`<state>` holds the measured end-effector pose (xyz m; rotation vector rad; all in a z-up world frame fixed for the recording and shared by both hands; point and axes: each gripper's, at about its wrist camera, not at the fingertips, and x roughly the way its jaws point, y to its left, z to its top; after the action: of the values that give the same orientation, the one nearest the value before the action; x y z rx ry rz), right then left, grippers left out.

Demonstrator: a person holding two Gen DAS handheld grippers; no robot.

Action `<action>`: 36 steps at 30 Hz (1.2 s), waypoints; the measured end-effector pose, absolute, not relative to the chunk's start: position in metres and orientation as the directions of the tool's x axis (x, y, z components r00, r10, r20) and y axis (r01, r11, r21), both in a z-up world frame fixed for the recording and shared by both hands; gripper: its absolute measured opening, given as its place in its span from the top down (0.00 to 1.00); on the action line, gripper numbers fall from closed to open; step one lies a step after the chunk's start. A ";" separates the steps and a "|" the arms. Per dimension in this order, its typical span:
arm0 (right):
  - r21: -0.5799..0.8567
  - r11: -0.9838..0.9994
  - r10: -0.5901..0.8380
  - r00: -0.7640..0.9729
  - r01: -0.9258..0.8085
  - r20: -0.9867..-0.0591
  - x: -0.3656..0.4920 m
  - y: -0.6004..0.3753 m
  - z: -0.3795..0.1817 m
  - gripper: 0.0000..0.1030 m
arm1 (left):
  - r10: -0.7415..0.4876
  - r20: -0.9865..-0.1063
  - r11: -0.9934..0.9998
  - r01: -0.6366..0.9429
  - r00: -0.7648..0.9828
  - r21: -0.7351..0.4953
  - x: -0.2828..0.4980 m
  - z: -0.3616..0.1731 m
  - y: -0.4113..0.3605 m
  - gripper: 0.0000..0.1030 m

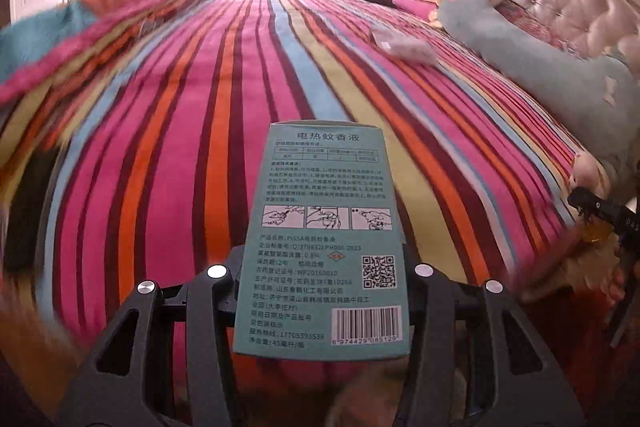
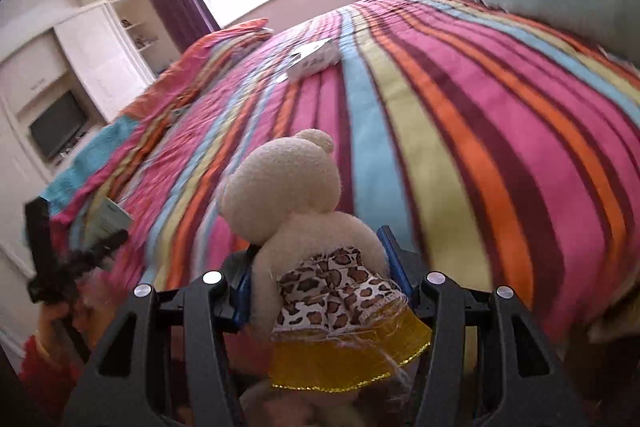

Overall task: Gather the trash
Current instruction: 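Carry teal box and plush bear to the wastebasket and open both tools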

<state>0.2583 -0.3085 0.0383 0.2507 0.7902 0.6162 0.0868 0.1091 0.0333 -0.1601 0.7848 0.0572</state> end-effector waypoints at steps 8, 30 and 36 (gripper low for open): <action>0.480 0.781 0.613 0.339 -0.400 -0.714 0.156 -0.296 -0.032 0.49 | -0.039 -0.798 0.995 -0.052 0.601 -0.087 -0.031 -0.036 0.038 0.54; 0.377 0.868 0.387 -0.037 -0.323 -0.921 0.152 -0.218 -0.181 0.49 | -0.139 -0.983 0.990 -0.009 0.118 -0.141 -0.009 -0.214 -0.021 0.54; 0.374 0.864 0.387 -0.029 -0.338 -0.922 0.149 -0.230 -0.182 0.46 | -0.138 -0.987 0.990 -0.024 0.089 -0.140 -0.011 -0.222 -0.021 0.52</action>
<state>0.1488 -0.2297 -0.1821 0.0407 1.4912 0.5810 -0.0105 -0.0215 -0.2221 -0.1314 1.4811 -0.0851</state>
